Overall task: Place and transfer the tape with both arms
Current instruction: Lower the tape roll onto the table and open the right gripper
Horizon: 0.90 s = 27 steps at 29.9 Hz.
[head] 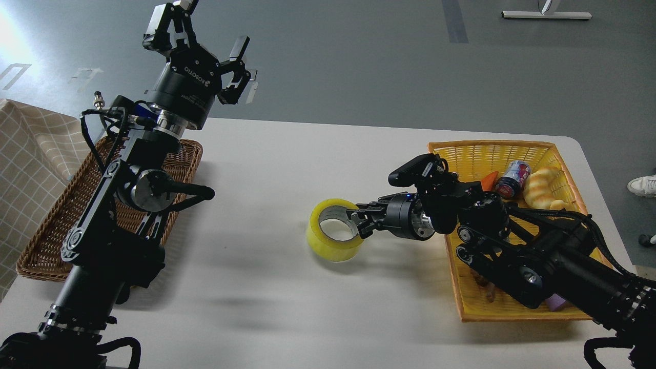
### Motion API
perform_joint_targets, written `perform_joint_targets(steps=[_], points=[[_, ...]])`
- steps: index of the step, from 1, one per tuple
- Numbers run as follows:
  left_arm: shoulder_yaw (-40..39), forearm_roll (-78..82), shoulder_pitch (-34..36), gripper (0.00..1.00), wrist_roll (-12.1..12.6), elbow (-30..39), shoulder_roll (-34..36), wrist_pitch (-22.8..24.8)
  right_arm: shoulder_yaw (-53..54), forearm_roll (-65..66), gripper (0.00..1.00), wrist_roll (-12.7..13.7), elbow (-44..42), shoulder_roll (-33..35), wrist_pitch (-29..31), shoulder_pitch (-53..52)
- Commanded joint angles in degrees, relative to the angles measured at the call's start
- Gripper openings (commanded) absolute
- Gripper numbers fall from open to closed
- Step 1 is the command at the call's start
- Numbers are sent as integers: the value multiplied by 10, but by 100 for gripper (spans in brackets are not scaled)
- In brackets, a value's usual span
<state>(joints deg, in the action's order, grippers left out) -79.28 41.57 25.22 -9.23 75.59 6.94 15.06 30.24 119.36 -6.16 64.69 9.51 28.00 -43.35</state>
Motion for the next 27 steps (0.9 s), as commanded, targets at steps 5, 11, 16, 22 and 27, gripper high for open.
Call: perform_joint_targets(steps=[5, 11, 16, 22, 27], points=[[0, 0, 0, 99, 0, 1, 1, 1, 0, -1, 14, 0, 1, 1, 0, 1], [-2, 0, 0, 99, 0, 0, 4, 0, -2, -1, 18, -3, 0, 1, 0, 2], [-2, 0, 0, 99, 0, 0, 4, 0, -8, -1, 18, -3, 0, 2, 0, 2], [-2, 0, 0, 99, 0, 0, 4, 0, -9, -2, 22, -4, 3, 2, 0, 3], [-3, 0, 0, 99, 0, 0, 4, 0, -8, -3, 65, -5, 3, 2, 0, 2]])
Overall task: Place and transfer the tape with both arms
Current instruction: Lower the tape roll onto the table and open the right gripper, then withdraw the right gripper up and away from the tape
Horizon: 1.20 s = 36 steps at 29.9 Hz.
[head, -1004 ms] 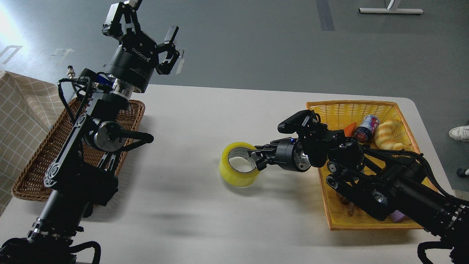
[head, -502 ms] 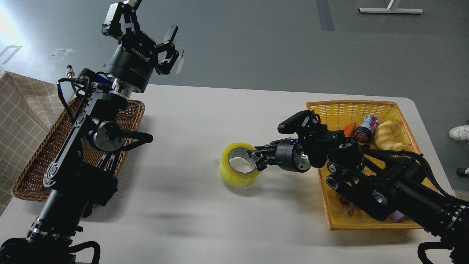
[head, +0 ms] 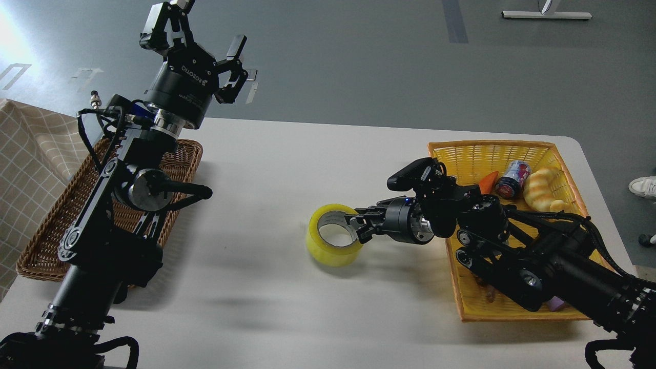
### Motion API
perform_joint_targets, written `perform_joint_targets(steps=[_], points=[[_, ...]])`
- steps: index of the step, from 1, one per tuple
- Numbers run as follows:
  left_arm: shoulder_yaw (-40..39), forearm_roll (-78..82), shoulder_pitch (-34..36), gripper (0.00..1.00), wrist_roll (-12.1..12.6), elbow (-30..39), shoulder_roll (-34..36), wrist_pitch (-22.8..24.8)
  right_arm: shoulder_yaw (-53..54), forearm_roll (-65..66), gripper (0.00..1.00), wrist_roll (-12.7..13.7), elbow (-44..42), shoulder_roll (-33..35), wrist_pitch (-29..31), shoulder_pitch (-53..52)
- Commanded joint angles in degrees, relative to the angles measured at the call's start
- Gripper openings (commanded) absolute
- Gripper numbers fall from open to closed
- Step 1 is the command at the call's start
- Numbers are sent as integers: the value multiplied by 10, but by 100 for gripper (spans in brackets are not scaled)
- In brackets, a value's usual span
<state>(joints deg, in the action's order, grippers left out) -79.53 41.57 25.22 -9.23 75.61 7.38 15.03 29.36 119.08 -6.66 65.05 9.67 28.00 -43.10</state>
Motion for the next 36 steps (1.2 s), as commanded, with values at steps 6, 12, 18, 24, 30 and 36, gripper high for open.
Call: perform_joint_targets(steps=[6, 12, 18, 24, 30, 36], points=[[-2, 0, 0, 99, 0, 1, 0, 0, 1, -3, 65, 0, 3, 1, 0, 4], [-4, 0, -7, 99, 0, 1, 9, 0, 26, -4, 94, 0, 3, -2, 0, -1], [-8, 0, -10, 99, 0, 1, 18, 1, 83, -5, 96, 0, 28, 13, 0, -6], [-7, 0, -11, 99, 0, 1, 18, 1, 175, -11, 98, -1, 69, 38, 0, 4], [-4, 0, -8, 98, 2, 1, 17, 0, 272, -34, 99, -1, 122, 47, 0, 49], [1, 2, -5, 99, 5, 1, 17, -2, 342, -36, 100, -1, 140, 55, 0, 86]])
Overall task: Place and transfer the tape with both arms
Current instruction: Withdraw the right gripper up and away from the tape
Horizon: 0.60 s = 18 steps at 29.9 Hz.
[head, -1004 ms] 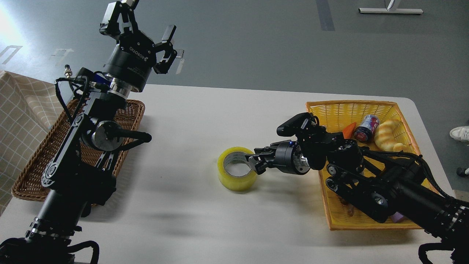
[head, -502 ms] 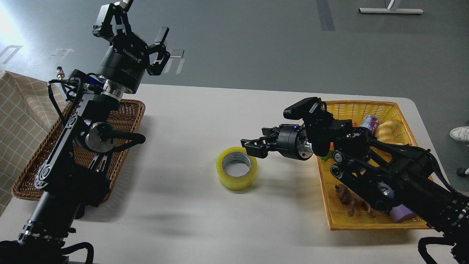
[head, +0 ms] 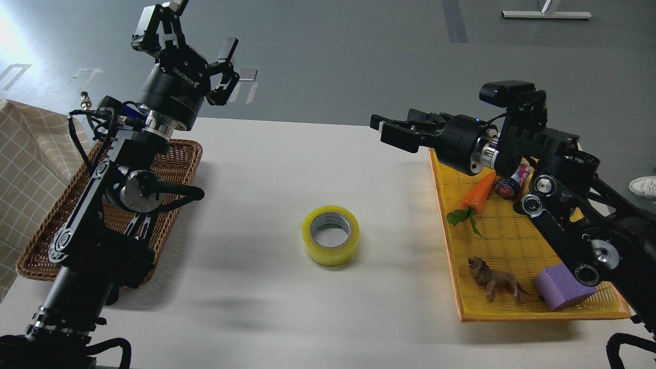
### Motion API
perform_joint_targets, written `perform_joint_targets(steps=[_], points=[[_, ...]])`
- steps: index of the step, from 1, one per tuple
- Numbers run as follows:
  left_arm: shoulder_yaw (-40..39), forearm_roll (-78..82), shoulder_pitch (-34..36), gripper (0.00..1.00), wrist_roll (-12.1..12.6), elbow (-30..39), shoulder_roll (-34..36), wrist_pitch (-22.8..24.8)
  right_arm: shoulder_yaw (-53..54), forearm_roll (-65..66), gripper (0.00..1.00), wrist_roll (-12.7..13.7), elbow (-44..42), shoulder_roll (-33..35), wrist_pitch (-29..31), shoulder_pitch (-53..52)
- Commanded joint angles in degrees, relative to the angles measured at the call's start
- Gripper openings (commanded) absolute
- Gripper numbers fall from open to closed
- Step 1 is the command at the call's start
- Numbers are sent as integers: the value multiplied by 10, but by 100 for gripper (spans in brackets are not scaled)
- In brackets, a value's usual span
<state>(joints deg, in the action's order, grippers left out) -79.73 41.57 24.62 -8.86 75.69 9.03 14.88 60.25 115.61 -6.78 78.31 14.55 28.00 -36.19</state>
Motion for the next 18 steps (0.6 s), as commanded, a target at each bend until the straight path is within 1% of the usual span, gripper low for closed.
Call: perform_joint_targets(steps=[1, 4, 6, 11, 14, 16, 17, 18], points=[[4, 3, 1, 99, 1, 0, 1, 0, 41, -2, 100, 0, 11, 8, 0, 19], [5, 6, -2, 99, 2, -1, 0, -1, 72, -31, 100, 0, 33, 8, 0, 35], [6, 11, -5, 99, -1, -6, -1, -4, 102, -102, 100, 1, 58, 8, 0, 46], [6, 22, -2, 99, -2, -7, -1, -4, 139, -183, 100, 0, 71, 12, 0, 46], [1, 16, -3, 99, -6, 3, -12, 8, 167, -190, 100, -1, 76, 14, 0, 47], [-2, 13, -5, 99, -12, 21, -17, 32, 192, -229, 100, -2, 83, 14, 0, 56], [-3, 12, -5, 99, -15, 24, -19, 44, 208, -284, 100, -2, 83, 14, 0, 67], [-3, 12, -6, 99, -15, 25, -21, 46, 219, -352, 100, -2, 80, 14, 0, 75]])
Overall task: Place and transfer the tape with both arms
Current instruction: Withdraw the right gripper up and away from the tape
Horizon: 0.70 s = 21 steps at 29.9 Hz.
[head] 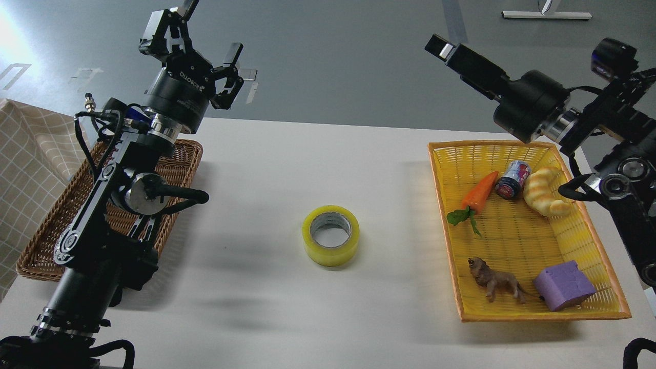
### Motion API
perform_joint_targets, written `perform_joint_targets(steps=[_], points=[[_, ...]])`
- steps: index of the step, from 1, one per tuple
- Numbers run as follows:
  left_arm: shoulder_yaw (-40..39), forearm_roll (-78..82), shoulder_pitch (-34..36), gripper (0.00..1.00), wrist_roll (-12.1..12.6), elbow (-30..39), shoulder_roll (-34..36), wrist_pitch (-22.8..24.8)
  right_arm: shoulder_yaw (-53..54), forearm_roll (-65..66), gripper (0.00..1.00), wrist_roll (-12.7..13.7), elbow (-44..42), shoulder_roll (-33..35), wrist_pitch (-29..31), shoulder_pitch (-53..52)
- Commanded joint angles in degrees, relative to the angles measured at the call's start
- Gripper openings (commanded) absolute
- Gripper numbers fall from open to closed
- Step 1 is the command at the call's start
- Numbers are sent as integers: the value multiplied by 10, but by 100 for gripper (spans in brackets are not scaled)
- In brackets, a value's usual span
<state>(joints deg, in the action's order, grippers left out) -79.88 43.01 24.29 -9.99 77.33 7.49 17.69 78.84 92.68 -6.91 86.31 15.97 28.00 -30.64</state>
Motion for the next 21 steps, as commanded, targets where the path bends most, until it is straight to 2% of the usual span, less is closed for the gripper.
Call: perform_joint_targets(steps=[1, 7, 13, 21], points=[[-2, -2, -3, 99, -4, 9, -8, 17, 35, -158, 100, 0, -1, 1, 0, 23], [-4, -4, -3, 99, -5, 17, -22, 24, 51, -332, 100, 1, -7, 21, 0, 34], [-3, -7, -6, 99, -4, 27, -39, 24, 80, -384, 100, 1, -8, 20, 0, 35], [2, -7, -15, 99, -2, 27, -68, 24, 122, -387, 100, 0, -16, 42, 0, 46]])
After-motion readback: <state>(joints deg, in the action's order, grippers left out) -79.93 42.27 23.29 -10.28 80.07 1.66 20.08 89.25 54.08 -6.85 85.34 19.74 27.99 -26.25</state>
